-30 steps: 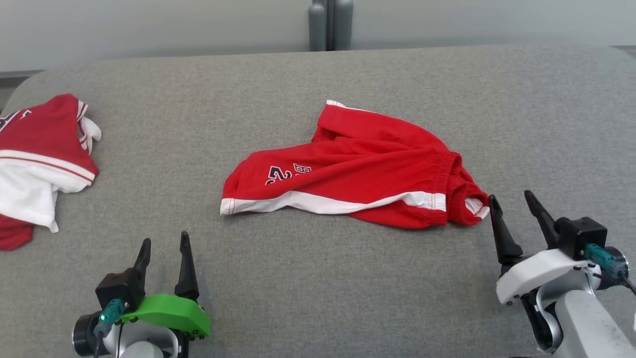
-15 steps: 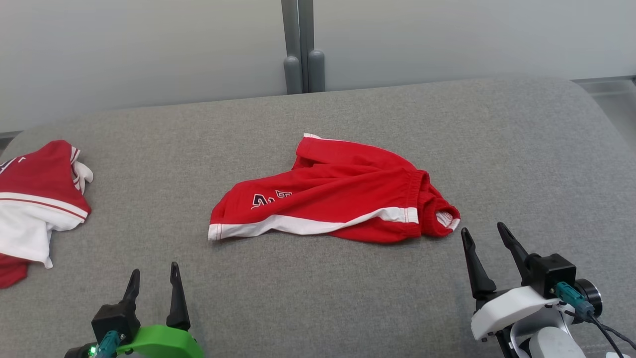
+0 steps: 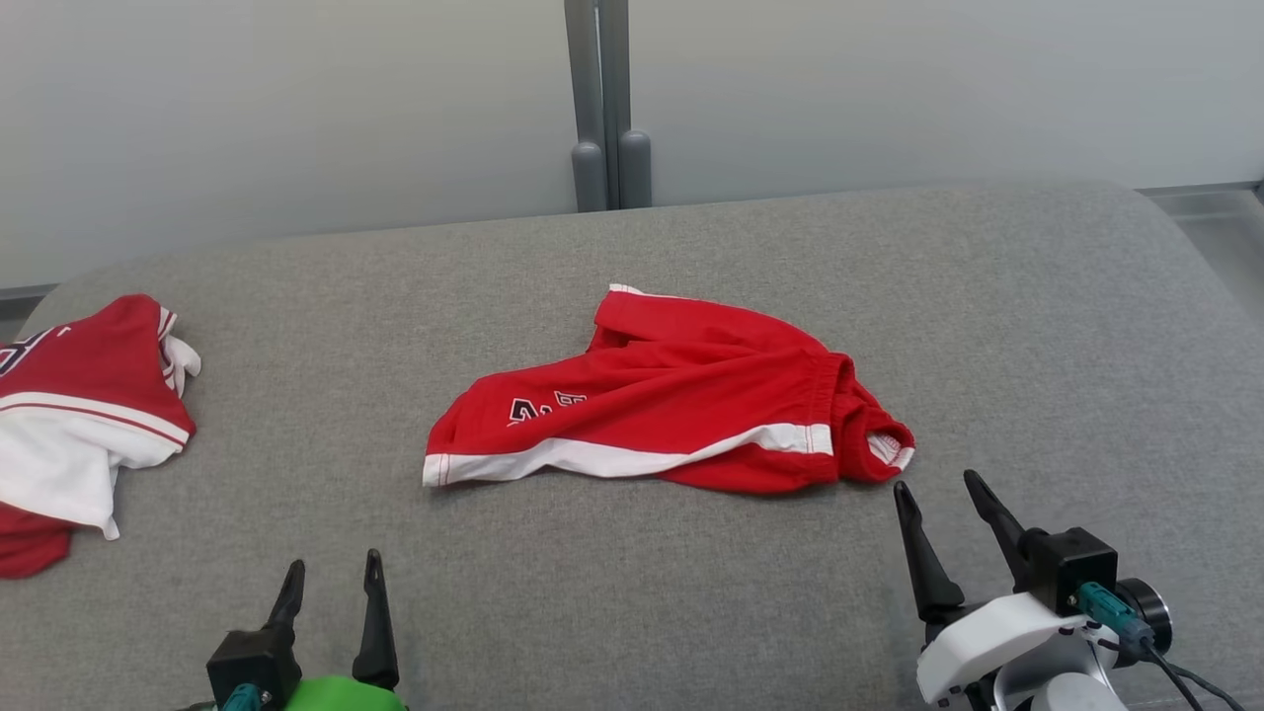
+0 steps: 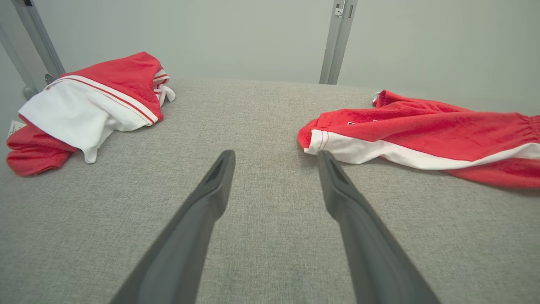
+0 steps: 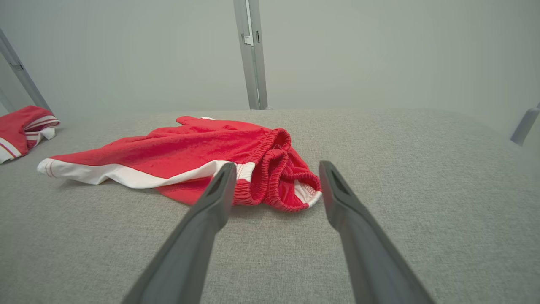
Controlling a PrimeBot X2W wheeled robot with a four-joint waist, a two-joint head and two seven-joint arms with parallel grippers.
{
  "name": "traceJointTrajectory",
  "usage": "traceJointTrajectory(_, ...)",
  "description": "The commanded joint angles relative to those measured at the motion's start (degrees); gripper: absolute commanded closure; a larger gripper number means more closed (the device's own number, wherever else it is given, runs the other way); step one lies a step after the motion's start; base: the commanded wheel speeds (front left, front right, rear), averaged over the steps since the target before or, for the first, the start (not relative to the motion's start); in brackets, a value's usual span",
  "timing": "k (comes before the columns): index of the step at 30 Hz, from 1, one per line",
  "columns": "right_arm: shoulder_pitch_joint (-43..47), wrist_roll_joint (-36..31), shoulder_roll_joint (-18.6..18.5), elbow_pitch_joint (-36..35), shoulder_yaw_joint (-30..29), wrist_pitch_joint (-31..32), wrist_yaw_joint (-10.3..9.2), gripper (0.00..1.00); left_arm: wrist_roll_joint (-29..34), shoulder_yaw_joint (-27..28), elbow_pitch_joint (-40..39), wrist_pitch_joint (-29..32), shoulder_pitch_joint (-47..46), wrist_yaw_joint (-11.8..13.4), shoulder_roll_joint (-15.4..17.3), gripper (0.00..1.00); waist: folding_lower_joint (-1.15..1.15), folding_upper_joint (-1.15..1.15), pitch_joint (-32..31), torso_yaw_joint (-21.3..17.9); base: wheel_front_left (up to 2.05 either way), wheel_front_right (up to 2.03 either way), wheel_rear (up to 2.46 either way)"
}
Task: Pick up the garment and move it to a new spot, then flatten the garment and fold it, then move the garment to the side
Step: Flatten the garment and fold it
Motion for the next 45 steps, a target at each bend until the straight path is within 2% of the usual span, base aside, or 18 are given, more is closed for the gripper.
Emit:
traceJointTrajectory(1,0.21,0.22,-0.08,0.15,0.00,-0.18,-0.08,0.00,-0.21,-0.09,-0.09,-0.01,-0.23,-0.08,0.21,0.00,0.00,0.00,0.54,0.34,0.00,0.00,0.00)
traceJointTrajectory(8,-2.70,0.59,-0.12,0.54,1.72,-0.18,-0.08,0.00,-1.81,-2.52,0.24,-0.01,-4.65,-0.64,0.20,0.00,0.00,0.00,5.36,1.14,0.00,0.00,0.00)
traceJointTrajectory(19,-10.61,5.08,-0.88,3.71,5.11,-0.18,-0.08,0.00,-5.91,-6.15,2.75,0.00,-14.62,-3.63,0.22,0.00,0.00,0.00,15.28,2.21,0.00,0.00,0.00)
traceJointTrajectory(33,-14.21,8.07,-1.98,4.88,8.00,-0.18,-0.08,0.00,-9.68,-6.19,6.56,0.00,-18.71,-6.12,0.20,0.00,0.00,0.00,19.00,2.11,0.00,0.00,0.00)
traceJointTrajectory(45,-15.62,8.35,-2.21,4.42,8.78,-0.18,-0.08,0.00,-11.76,-7.34,7.56,0.00,-20.84,-6.56,0.22,0.02,0.00,0.00,20.98,1.36,0.00,0.00,0.00)
